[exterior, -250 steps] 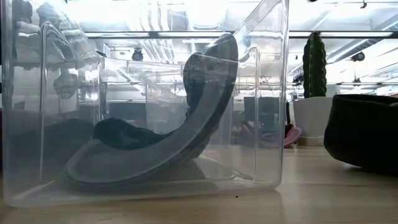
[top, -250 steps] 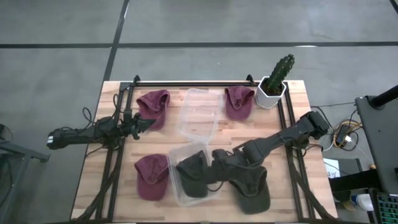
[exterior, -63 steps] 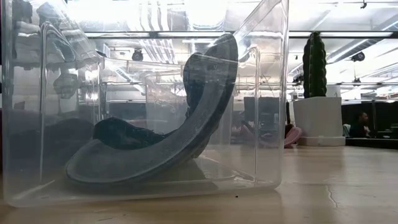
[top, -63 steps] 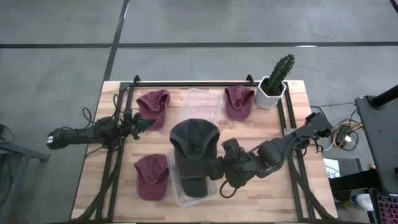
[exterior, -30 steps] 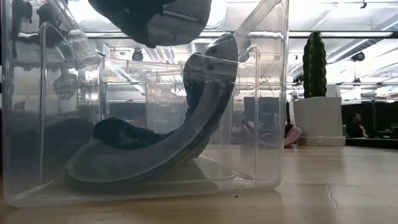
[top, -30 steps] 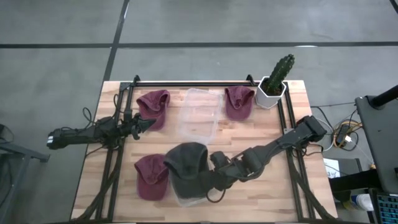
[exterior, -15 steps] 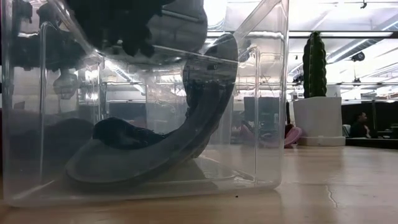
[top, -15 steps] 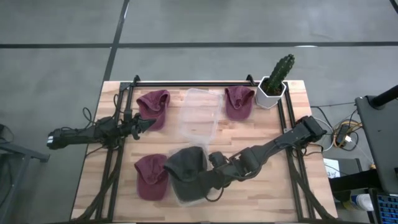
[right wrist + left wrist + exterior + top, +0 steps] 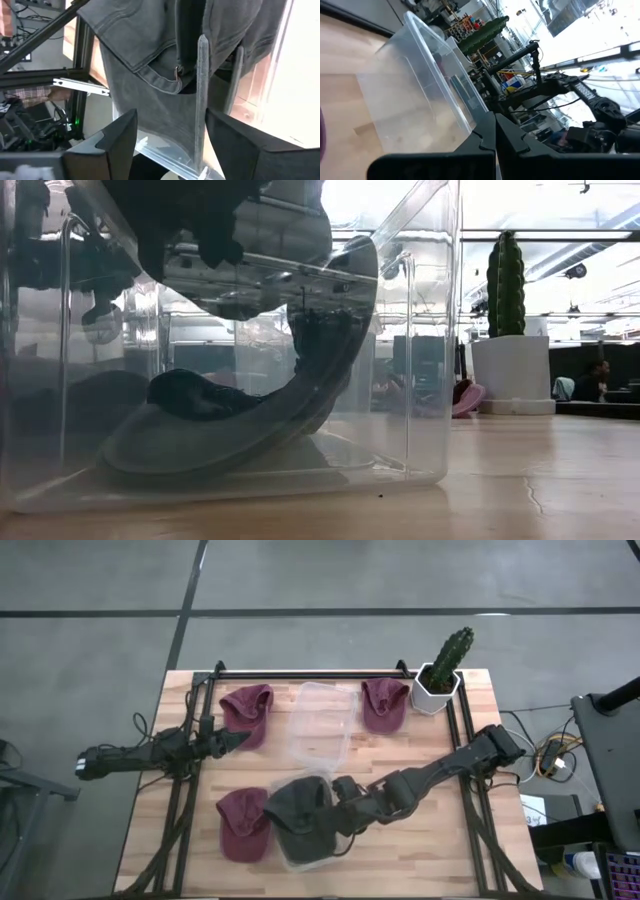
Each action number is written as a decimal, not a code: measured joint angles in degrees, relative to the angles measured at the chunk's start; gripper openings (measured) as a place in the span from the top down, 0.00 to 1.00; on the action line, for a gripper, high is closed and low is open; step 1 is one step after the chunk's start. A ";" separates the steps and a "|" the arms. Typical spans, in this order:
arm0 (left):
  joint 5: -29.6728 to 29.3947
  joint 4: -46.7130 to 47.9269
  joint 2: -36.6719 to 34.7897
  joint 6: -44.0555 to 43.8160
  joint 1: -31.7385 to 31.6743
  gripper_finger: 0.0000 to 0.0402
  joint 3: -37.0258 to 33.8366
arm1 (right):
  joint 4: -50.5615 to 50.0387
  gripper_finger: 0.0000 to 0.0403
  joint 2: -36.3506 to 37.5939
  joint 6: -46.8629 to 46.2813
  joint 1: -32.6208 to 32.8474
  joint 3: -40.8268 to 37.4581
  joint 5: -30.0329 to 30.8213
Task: Pick & Place hat
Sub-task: Put the black cap into the bottom transparent bin, then put the bottom red cap into the top transparent bin
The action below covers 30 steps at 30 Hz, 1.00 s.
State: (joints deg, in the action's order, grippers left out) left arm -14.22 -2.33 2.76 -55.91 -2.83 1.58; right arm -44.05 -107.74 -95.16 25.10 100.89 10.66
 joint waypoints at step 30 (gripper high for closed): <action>17.37 0.86 0.02 -15.88 0.00 0.79 1.20 | -5.01 0.48 6.45 5.93 -0.46 0.08 9.31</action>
State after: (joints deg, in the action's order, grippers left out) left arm 3.16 -1.47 2.79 -71.79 -2.83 2.78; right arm -49.07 -101.30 -89.23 24.64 100.97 19.97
